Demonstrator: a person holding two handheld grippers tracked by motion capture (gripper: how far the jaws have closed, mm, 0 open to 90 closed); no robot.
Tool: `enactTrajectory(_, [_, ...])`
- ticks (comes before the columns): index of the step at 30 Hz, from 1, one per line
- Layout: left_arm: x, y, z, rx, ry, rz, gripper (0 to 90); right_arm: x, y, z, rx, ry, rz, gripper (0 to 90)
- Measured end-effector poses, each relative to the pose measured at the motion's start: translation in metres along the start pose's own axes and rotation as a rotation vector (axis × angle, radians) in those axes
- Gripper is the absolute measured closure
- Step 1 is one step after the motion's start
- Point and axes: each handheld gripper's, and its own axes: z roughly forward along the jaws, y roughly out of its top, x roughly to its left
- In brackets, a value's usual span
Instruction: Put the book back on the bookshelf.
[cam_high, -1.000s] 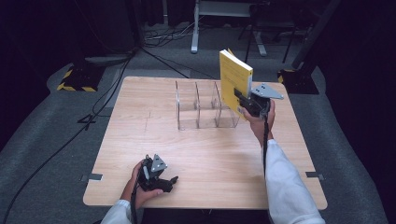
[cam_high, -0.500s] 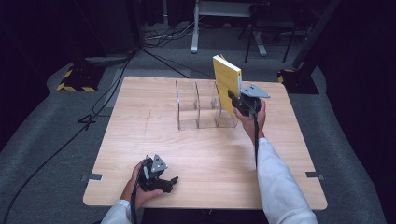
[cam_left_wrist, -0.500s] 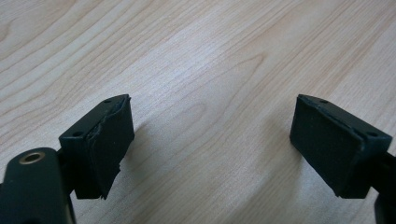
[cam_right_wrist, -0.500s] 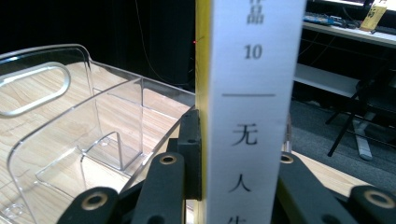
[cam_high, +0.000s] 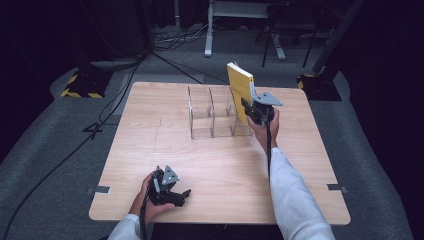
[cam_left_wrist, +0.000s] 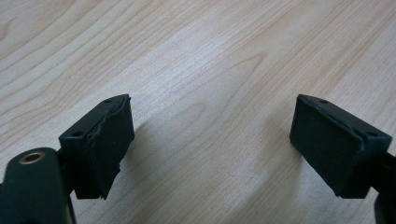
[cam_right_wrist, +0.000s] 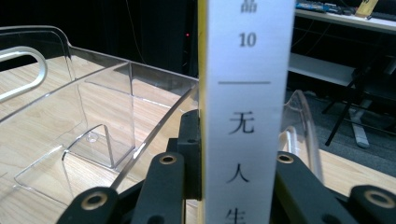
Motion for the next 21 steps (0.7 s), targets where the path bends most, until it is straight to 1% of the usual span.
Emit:
enactTrajectory(6, [0.0, 0.0, 0.0, 0.0, 0.0, 0.002, 14.3, -0.001, -0.006, 0.001, -0.007, -0.009, 0.015, 75.7])
enactTrajectory(11, [0.0, 0.0, 0.0, 0.001, 0.0, 0.003, 14.3, 0.0, -0.008, 0.0, -0.013, -0.013, 0.001, 75.4])
enactTrajectory(12, [0.0, 0.0, 0.0, 0.001, 0.001, 0.001, 14.3, 0.0, -0.009, -0.001, -0.016, -0.015, 0.003, 75.3])
enactTrajectory(13, [0.0, 0.0, 0.0, 0.001, 0.001, 0.003, 14.3, 0.0, -0.011, -0.003, -0.023, -0.017, 0.017, 74.8])
enactTrajectory(16, [0.0, 0.0, 0.0, -0.001, 0.003, -0.002, 14.4, 0.002, -0.013, -0.005, -0.026, -0.023, 0.0, 74.0])
enactTrajectory(18, [0.0, 0.0, 0.0, 0.001, 0.002, -0.001, 14.3, 0.004, -0.014, -0.006, -0.021, -0.018, -0.016, 73.3])
enactTrajectory(21, [0.0, 0.0, 0.0, -0.003, 0.004, -0.001, 14.3, 0.005, -0.018, -0.008, -0.02, -0.003, -0.007, 72.9])
